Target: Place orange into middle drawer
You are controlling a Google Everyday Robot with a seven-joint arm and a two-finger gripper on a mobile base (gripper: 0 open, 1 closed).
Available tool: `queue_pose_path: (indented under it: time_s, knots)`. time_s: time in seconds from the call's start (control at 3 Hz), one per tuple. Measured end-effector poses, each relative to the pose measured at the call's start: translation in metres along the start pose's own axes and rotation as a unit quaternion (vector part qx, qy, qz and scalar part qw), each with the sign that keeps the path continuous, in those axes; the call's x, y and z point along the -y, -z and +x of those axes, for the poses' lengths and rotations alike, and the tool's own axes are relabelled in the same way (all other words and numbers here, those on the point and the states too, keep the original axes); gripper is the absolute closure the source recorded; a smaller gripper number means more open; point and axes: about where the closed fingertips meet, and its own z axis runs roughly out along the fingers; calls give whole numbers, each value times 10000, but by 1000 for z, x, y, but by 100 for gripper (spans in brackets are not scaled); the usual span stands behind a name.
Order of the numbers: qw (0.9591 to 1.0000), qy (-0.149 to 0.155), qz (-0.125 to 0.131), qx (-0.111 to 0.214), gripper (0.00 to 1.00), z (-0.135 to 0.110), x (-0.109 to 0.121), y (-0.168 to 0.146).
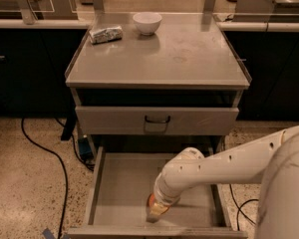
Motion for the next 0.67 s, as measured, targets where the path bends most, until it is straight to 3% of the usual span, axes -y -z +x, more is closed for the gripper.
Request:
queue_pose_path:
  time_s: [0.33,0.67]
  knots:
    - [9958,-857,260,213,100,4,18,-14]
    - [9929,-1123,278,259,100,1,18,-14]
